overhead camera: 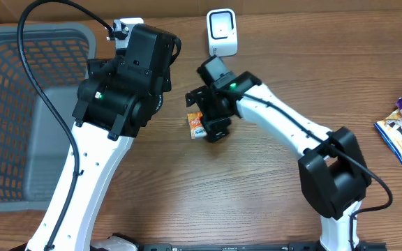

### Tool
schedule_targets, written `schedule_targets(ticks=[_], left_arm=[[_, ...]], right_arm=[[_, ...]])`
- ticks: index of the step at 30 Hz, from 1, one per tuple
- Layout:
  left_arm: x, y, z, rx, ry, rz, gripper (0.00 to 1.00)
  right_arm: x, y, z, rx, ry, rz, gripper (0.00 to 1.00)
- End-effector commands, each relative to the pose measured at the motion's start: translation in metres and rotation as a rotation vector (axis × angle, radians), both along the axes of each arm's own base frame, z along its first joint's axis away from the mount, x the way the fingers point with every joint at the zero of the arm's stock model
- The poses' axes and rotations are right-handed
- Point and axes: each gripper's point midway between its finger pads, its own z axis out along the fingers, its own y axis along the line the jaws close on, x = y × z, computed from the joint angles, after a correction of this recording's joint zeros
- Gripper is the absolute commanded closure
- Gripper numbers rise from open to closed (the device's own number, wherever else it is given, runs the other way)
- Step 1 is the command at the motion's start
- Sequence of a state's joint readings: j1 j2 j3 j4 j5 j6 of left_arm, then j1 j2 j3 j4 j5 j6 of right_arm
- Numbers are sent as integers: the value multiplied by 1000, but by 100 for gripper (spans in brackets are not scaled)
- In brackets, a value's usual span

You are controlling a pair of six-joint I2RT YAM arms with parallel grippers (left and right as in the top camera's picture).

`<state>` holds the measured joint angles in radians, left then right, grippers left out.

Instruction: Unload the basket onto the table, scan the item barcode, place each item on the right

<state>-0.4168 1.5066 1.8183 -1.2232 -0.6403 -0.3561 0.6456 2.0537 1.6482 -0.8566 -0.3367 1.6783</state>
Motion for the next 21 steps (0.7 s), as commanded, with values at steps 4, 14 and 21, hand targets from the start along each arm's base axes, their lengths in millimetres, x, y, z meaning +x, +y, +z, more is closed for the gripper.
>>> schedule_targets(ticks=[4, 14, 21], left_arm=[[2, 3, -4, 28, 15, 0, 0], [2, 3, -4, 28, 15, 0, 0], [2, 3, -4, 28, 15, 0, 0]], right_arm=[[7, -1, -37, -134, 59, -326, 0], [37, -2, -66, -176, -71, -305, 0], [23, -4, -97, -212, 13, -278, 31]])
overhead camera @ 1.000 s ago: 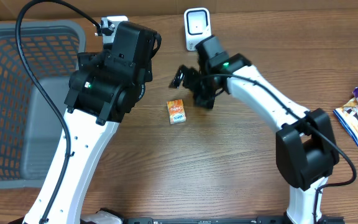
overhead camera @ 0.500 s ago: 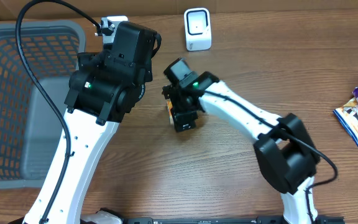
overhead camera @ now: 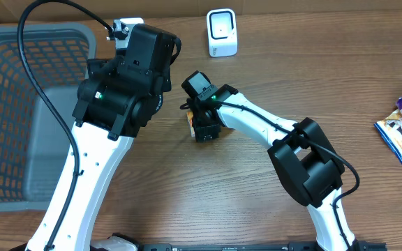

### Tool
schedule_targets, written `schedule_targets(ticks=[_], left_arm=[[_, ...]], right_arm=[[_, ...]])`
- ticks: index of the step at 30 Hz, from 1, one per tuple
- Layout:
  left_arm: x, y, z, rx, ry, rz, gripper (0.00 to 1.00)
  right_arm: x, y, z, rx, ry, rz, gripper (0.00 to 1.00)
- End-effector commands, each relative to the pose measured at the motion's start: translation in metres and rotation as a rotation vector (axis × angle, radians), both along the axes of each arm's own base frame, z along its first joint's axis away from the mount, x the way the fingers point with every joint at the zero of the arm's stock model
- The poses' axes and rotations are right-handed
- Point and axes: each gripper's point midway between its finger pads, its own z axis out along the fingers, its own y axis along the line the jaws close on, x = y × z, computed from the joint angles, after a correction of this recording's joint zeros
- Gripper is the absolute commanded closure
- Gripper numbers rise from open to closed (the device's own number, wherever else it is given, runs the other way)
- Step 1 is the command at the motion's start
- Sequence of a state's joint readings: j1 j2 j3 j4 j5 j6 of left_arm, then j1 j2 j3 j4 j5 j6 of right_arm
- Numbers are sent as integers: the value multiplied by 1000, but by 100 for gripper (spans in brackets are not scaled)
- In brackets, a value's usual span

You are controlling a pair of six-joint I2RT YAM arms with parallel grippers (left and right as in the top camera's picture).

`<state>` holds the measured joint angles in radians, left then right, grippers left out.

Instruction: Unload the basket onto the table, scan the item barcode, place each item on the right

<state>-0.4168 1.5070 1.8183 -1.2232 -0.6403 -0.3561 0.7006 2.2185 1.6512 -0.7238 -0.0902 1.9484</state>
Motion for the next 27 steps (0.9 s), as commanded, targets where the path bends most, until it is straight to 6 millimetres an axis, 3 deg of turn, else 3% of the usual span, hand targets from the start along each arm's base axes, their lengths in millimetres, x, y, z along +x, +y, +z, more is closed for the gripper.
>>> schedule_targets(ticks=[1, 6, 9, 17, 20, 21, 24, 27], left_arm=[[2, 3, -3, 28, 15, 0, 0], [2, 3, -3, 28, 15, 0, 0], [2, 3, -3, 28, 15, 0, 0], [2, 3, -3, 28, 15, 0, 0], [2, 3, -3, 28, 15, 0, 0], [2, 3, -3, 28, 15, 0, 0], [2, 3, -3, 28, 15, 0, 0], [2, 3, -3, 28, 15, 0, 0]], right_arm=[[-3, -7, -23, -48, 32, 13, 36], [0, -12, -24, -103, -28, 177, 37], [2, -15, -24, -137, -82, 362, 37], [11, -37, -25, -320, -279, 1179, 38], [7, -53, -28, -354, -280, 1413, 23], [7, -59, -29, -364, -280, 1489, 24], [1, -83, -32, -375, -227, 1654, 45], [3, -102, -32, -373, -184, 1632, 47]])
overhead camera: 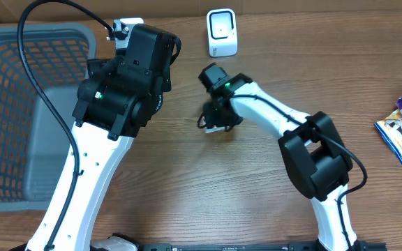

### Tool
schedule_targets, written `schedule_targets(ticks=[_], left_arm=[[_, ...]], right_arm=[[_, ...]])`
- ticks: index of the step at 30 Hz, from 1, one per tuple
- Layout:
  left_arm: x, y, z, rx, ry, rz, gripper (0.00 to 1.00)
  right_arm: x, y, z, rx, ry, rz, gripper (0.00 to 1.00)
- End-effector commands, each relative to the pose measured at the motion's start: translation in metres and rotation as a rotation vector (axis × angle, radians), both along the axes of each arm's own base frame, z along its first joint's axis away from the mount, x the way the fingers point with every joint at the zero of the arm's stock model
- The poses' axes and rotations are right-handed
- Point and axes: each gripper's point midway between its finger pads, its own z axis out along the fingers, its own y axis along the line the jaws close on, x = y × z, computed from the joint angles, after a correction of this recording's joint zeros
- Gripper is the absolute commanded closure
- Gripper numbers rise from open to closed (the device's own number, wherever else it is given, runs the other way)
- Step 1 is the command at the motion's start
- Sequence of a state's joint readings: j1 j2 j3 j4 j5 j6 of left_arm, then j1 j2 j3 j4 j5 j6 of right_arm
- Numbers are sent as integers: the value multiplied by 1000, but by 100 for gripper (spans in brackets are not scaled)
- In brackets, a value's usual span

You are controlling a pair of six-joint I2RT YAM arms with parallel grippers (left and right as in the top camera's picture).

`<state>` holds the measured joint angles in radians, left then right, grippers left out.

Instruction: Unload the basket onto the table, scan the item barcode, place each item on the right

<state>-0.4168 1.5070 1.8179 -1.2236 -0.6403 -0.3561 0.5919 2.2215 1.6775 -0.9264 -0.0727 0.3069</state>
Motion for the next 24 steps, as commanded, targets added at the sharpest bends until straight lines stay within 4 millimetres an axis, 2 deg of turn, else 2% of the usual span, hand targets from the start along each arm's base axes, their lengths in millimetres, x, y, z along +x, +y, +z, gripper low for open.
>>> schedule_targets(ticks=[1, 4, 7, 11, 18, 24], left_arm=[[2, 3, -3, 28, 14, 0, 0], [2, 3, -3, 28, 14, 0, 0], [2, 3, -3, 28, 14, 0, 0], [2, 3, -3, 28, 14, 0, 0], [2, 3, -3, 28, 14, 0, 0], [2, 3, -3, 28, 14, 0, 0]], right_arm=[[2, -39, -27, -118, 23, 130, 46], [9, -49, -27, -118, 23, 103, 44], [11, -54, -27, -107, 31, 125, 26], [-2, -46, -26, -59, 81, 188, 0], [-22, -31, -26, -56, 117, 258, 0], [-30, -21, -27, -55, 110, 342, 2]])
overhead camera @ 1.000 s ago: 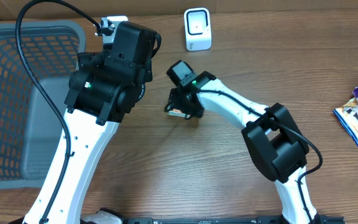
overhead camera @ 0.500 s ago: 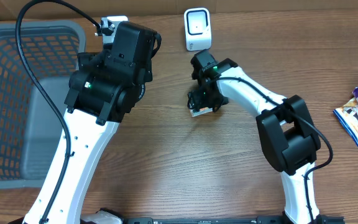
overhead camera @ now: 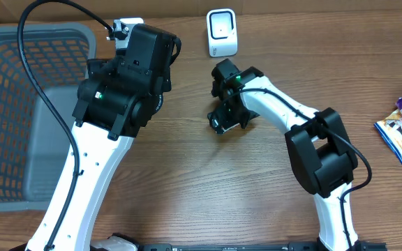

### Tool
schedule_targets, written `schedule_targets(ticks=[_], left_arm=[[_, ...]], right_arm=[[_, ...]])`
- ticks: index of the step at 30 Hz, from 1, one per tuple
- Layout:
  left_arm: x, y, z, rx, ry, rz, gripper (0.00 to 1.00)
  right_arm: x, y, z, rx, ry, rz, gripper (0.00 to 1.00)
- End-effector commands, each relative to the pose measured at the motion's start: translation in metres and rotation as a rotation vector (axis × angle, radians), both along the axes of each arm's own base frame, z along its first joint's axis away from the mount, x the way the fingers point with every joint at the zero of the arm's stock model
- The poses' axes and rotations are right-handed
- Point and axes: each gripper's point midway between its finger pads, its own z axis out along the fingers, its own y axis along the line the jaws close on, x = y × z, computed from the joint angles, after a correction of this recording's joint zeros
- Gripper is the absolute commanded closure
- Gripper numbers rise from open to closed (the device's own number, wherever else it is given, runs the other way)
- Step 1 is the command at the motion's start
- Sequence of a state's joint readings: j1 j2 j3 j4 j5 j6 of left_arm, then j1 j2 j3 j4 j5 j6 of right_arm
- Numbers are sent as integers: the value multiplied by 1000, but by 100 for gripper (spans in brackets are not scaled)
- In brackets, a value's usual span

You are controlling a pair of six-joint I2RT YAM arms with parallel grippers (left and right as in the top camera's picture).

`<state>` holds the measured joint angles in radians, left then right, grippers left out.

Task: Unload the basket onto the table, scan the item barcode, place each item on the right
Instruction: 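Lift the tissue pack and carry it toward the white scanner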

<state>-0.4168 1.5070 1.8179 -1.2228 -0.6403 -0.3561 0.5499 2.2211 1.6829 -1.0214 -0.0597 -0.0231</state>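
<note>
The white barcode scanner (overhead camera: 222, 33) stands upright at the back of the wooden table. My right gripper (overhead camera: 222, 125) hangs in front of it, about mid-table, pointing down. It is shut on the small orange and white packet (overhead camera: 217, 128), of which only a pale sliver shows under the fingers. My left arm rises at the left, and its bulk covers most of the left gripper (overhead camera: 128, 28). Only a white end piece of that gripper shows near the back edge, so its jaws are hidden.
A grey mesh basket (overhead camera: 5, 84) fills the left side of the table. Several snack packets lie at the right edge. The left arm's dark housing (overhead camera: 124, 80) stands tall between the basket and the right gripper.
My right gripper has shifted a little to the right and towards the scanner with the packet in it. The left arm has not moved.
The orange packet first lay on the table beside my right gripper. Then the gripper was down over it. By the last earlier moment the packet was gone from that spot and the gripper held it further right; now it is nearer the scanner.
</note>
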Motion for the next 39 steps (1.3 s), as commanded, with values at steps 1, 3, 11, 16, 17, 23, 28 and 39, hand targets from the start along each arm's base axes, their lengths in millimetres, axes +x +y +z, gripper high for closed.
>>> schedule_targets(ticks=[1, 3, 11, 16, 17, 23, 28, 39], left_arm=[[2, 3, -3, 28, 15, 0, 0], [2, 3, -3, 28, 15, 0, 0], [2, 3, -4, 28, 15, 0, 0], [2, 3, -4, 28, 15, 0, 0], [2, 3, -4, 28, 15, 0, 0], [2, 3, -4, 28, 15, 0, 0], [2, 3, -4, 28, 15, 0, 0], [2, 3, -4, 28, 16, 0, 0]], right_arm=[[-24, 8, -26, 7, 88, 57, 4], [-23, 9, -28, 11, 81, 57, 19], [-16, 9, -28, 17, 57, 53, 43], [-5, 11, -20, 34, 29, 42, 44], [0, 12, -15, 41, 18, 38, 45], [28, 2, 26, 96, -80, -9, 55], [46, -16, 67, 140, -167, -41, 67], [54, -21, 128, 202, -317, 80, 75]])
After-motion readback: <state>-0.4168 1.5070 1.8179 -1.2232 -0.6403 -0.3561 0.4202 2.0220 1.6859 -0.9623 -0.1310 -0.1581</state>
